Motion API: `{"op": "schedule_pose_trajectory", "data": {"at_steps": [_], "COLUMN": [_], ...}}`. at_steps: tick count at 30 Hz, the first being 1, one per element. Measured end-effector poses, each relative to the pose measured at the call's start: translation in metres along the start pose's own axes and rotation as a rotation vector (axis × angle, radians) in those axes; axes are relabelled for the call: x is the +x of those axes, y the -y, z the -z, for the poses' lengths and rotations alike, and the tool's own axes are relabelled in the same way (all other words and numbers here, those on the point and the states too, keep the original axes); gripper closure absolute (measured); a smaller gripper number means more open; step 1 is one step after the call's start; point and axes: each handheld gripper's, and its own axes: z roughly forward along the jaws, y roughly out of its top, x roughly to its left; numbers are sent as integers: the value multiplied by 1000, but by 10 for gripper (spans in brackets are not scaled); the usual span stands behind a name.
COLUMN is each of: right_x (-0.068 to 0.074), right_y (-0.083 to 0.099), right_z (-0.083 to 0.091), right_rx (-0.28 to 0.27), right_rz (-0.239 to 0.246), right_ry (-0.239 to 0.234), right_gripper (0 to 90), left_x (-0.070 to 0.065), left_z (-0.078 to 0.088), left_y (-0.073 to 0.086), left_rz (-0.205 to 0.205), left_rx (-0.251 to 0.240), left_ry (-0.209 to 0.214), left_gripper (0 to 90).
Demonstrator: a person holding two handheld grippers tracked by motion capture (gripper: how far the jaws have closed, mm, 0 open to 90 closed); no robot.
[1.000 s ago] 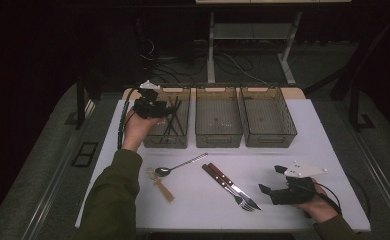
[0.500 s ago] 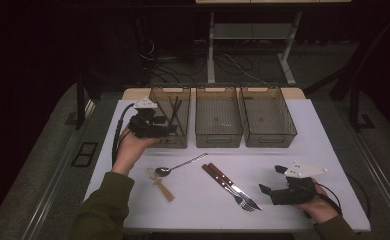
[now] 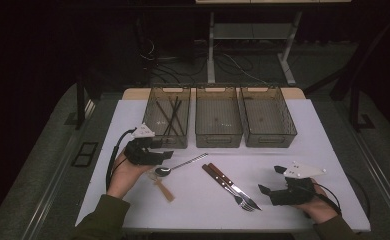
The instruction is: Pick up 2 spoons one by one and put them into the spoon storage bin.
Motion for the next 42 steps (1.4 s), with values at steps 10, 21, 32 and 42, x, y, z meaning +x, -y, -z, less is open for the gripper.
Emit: {"op": "schedule_pose_trajectory", "data": {"at_steps": [10,21,32,42], "right_x": [1,0,0,1], "right_y": [0,0,0,0], "right_z": [-1,-1,-1,-1], "right_rx": [4,5,5,7], "right_rz": [4,4,4,6], "right_ry": [3,6,5,7], "right_gripper": [136,136,135,135], "left_x": [1,-2,-5,-9], "left_z": [-8,-19,-23,-23], "left_y": [24,30,32,31], "left_rz": [-35,-72,-111,-125], "left_rx": [96,164,197,204], "left_ry": [-3,15,26,51], "left_gripper": [416,465,507,617]}}
